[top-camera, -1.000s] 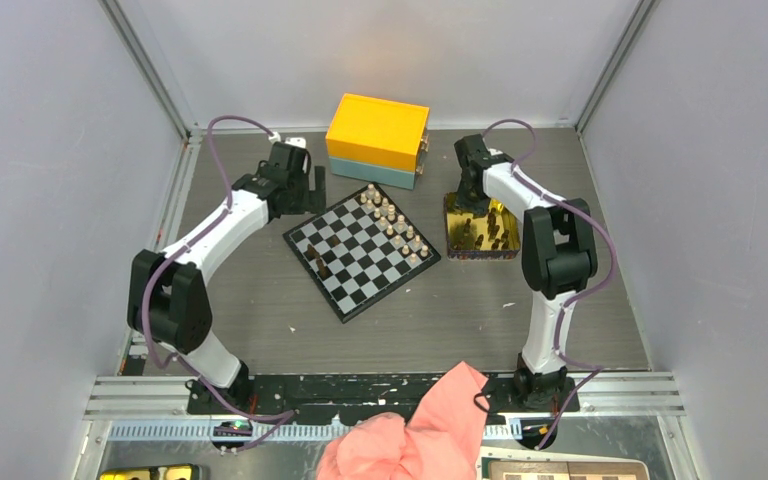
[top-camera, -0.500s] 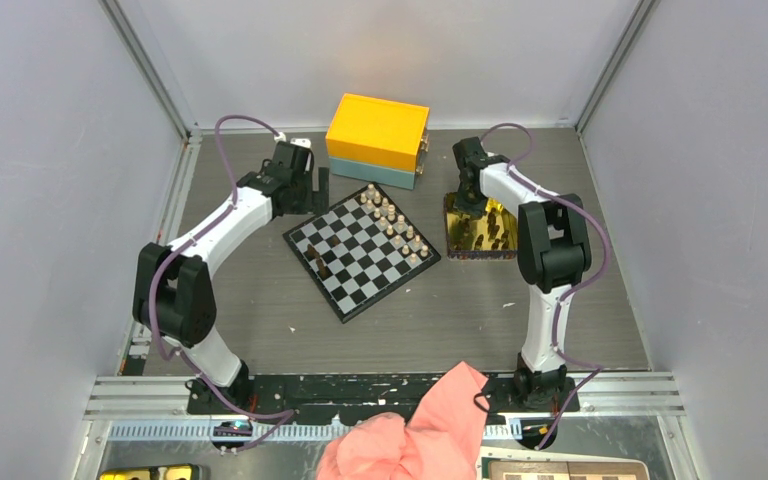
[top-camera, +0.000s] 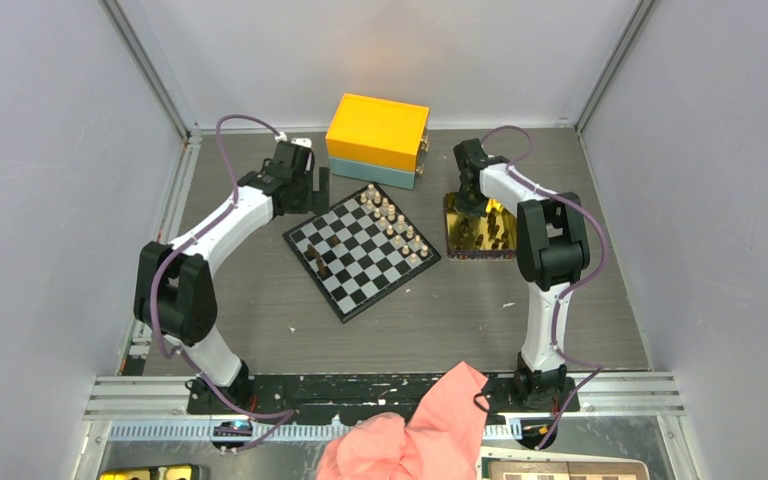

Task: Set up the chess pieces on the board
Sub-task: Pick up the chess piece from the storage box.

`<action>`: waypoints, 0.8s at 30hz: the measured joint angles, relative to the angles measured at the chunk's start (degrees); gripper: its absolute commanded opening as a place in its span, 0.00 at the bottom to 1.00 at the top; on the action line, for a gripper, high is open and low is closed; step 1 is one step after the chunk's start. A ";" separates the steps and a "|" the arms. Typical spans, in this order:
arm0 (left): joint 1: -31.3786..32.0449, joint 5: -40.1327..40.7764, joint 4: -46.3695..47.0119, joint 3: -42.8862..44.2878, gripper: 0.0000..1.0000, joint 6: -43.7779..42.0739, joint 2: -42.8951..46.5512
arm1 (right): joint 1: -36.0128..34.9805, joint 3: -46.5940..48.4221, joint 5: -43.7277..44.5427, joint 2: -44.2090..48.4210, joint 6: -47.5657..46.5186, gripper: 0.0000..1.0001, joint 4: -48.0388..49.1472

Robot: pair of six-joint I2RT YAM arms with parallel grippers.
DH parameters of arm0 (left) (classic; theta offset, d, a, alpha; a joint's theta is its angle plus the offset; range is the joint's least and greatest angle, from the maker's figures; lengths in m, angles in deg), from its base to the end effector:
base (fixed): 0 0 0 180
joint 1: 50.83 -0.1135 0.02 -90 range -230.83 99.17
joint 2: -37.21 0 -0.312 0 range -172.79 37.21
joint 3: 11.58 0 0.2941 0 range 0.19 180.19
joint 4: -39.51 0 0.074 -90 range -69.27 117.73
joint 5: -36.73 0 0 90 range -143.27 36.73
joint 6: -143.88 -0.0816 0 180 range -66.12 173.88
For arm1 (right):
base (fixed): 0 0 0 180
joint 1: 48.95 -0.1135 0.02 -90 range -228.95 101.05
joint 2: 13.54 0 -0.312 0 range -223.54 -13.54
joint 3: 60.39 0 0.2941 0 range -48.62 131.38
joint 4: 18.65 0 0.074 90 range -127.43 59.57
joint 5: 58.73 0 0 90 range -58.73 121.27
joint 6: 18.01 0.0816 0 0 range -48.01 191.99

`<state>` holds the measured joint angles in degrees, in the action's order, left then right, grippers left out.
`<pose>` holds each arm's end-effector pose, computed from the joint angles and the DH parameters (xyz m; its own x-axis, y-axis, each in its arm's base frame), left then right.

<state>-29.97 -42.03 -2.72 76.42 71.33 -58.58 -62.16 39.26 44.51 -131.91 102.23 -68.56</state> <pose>0.4185 -0.1425 0.2660 -0.7527 -0.0279 -0.6577 0.0068 0.9987 -0.0502 0.4937 0.0967 0.1508 -0.8543 0.3030 -0.4222 0.3346 0.9424 -0.0007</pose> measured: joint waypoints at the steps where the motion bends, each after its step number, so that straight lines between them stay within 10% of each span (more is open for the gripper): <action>1: 0.00 0.00 -0.02 0.09 0.92 0.00 0.00 | 0.02 0.00 -0.02 0.00 0.02 0.08 0.00; 15: 0.00 -1.68 -1.11 3.85 0.92 1.29 0.00 | 0.22 1.90 0.22 2.62 -0.15 0.01 -0.92; 24: 0.31 -16.74 4.63 0.72 0.91 4.68 5.73 | -0.70 2.93 -1.95 13.40 0.70 0.01 -1.25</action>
<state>-29.66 -58.77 1.91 77.14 76.01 -52.85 -62.86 42.18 42.56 -118.51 102.93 -69.80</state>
